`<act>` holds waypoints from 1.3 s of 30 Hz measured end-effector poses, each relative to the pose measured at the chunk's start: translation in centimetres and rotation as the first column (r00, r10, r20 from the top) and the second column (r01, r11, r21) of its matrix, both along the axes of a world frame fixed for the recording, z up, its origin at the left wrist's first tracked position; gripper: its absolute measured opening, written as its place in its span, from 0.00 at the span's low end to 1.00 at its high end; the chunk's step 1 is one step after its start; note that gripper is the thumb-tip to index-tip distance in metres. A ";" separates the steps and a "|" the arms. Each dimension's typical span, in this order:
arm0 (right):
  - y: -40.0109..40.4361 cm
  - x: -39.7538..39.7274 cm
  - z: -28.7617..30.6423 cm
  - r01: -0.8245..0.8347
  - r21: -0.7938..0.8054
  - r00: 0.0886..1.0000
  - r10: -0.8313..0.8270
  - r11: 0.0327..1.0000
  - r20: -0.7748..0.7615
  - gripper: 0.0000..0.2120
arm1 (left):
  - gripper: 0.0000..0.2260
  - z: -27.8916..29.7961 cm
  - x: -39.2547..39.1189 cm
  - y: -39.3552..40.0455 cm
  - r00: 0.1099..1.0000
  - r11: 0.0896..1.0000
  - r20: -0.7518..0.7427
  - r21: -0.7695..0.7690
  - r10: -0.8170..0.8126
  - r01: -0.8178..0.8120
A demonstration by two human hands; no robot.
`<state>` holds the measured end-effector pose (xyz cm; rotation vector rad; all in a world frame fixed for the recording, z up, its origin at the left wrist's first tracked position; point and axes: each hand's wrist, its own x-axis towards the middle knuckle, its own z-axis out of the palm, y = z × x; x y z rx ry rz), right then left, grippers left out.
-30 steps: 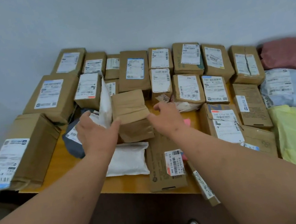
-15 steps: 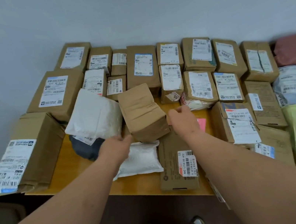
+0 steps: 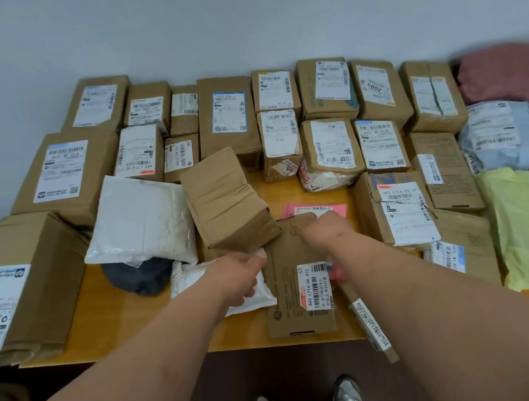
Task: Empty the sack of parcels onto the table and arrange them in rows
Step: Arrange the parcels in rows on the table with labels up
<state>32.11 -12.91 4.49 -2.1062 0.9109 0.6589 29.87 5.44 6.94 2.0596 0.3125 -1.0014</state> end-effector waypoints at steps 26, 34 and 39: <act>-8.0 -2.1 6.9 0.217 0.472 0.906 -0.356 0.855 0.230 0.09 | 0.20 5.7 -0.6 -8.3 0.996 0.984 0.041 -0.162 0.084 -0.077; -13.2 -5.4 7.2 0.175 0.566 0.933 -0.319 0.806 0.166 0.08 | 0.10 5.4 -1.0 -12.4 0.973 0.915 -0.088 -0.331 0.214 -0.231; -16.9 -6.7 6.9 0.316 0.489 0.866 -0.458 0.813 0.202 0.09 | 0.11 5.0 -1.6 -15.2 0.968 0.892 -0.080 -0.377 0.237 -0.250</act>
